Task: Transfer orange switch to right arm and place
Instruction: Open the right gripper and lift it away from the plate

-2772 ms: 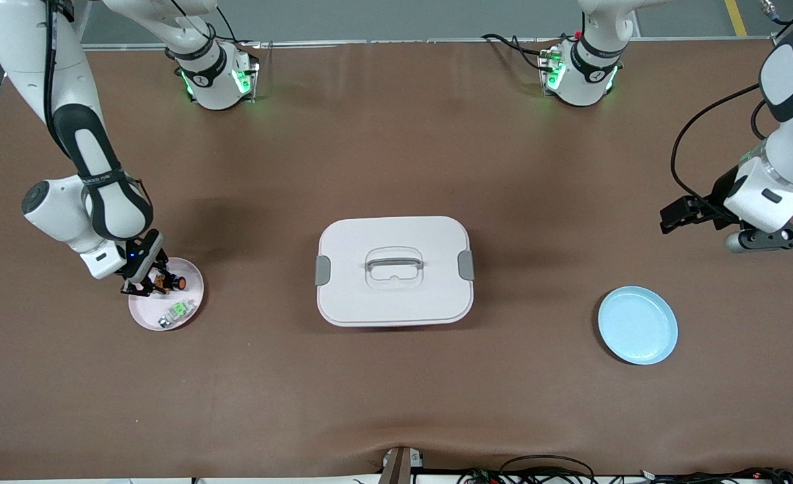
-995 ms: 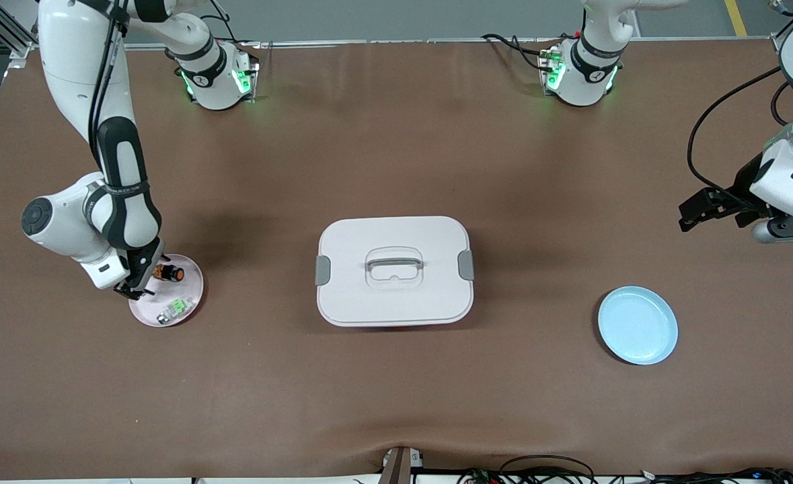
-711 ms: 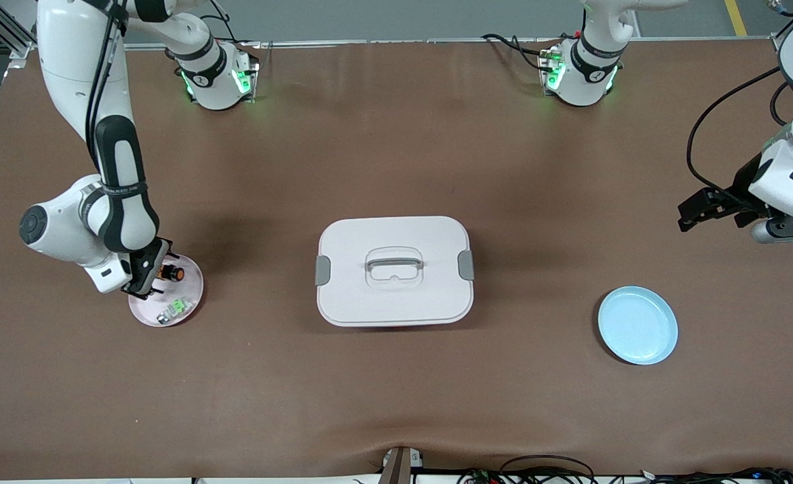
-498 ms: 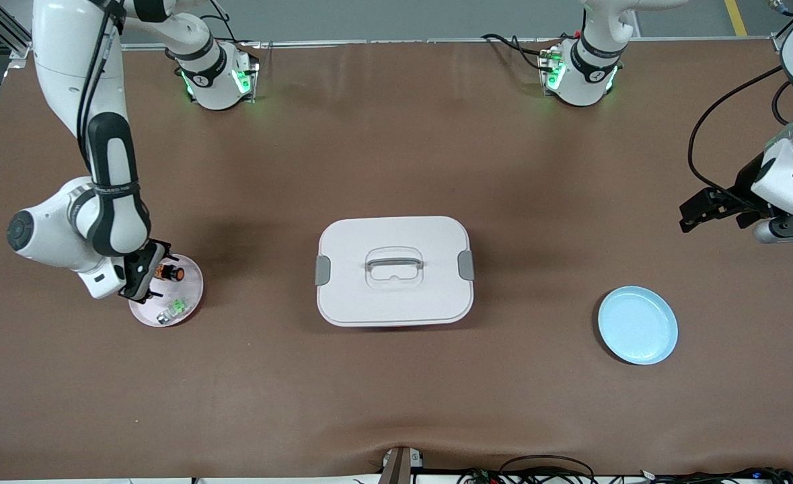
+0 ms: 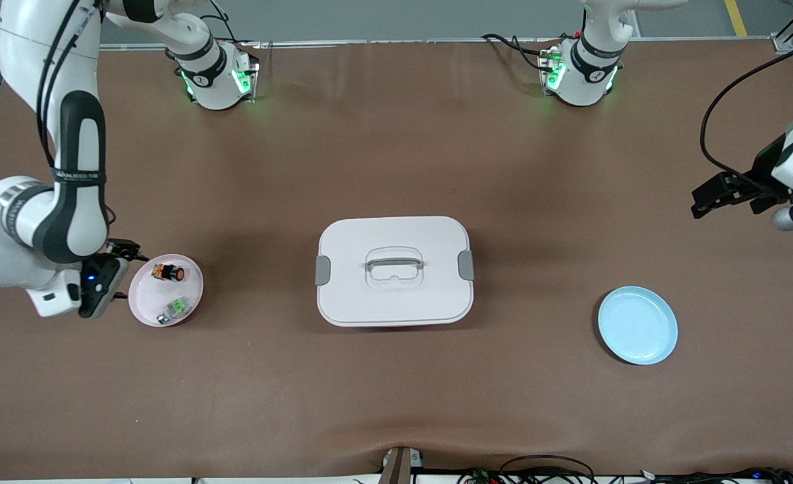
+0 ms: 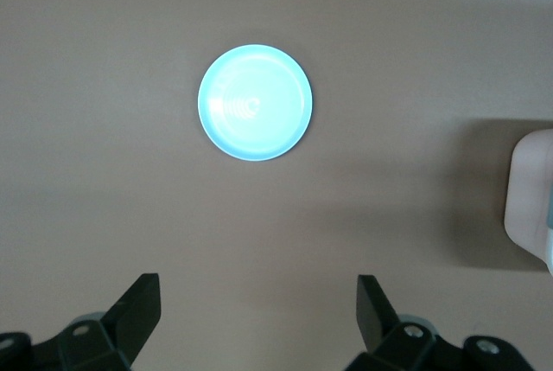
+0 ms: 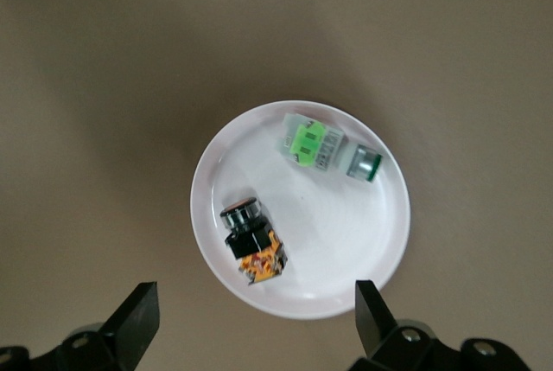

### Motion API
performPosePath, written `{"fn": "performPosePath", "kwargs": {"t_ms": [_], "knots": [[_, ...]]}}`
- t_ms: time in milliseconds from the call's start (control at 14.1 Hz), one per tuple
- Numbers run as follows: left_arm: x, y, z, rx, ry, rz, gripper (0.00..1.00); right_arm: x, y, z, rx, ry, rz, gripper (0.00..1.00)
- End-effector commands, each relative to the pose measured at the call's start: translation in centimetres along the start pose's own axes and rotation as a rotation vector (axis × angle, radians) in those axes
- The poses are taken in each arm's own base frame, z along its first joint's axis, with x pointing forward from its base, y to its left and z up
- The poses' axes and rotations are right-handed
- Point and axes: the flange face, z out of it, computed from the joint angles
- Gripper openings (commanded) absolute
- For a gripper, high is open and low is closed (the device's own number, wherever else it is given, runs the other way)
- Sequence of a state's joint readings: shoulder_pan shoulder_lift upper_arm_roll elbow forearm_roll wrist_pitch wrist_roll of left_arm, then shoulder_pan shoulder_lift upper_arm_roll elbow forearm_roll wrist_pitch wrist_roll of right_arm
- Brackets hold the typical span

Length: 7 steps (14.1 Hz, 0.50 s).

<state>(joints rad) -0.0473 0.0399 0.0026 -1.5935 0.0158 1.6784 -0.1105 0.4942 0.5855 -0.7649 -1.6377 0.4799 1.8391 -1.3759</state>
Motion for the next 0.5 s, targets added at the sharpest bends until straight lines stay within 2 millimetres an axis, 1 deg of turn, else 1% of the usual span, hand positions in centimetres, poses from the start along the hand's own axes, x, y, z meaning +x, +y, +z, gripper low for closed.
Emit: {"fn": "performPosePath", "kwargs": {"t_ms": [0,142,213,284,426], "knots": [[0.0,-0.3,-0.2,0.025,-0.033,0.016,1.0,1.9,-0.4,-4.9,-0.034,-0.056,0.155,1.0],[0.0,0.1,0.2,0.023,-0.047,0.029,1.0,2.4,-0.4,-6.8,-0.064,-0.041,0.261,1.0],[0.0,0.3,0.2,0.011,-0.049,0.028,1.0,3.0,-0.5,-8.1,-0.086,-0.032,0.31,1.0],[0.0,0.4,0.3,0.008,-0.05,0.038,1.0,3.5,-0.8,-8.8,-0.09,-0.028,0.363,1.0],[-0.2,0.6,0.3,0.001,-0.062,0.12,1.0,4.9,-1.6,-11.5,-0.101,-0.013,0.499,1.0]]}}
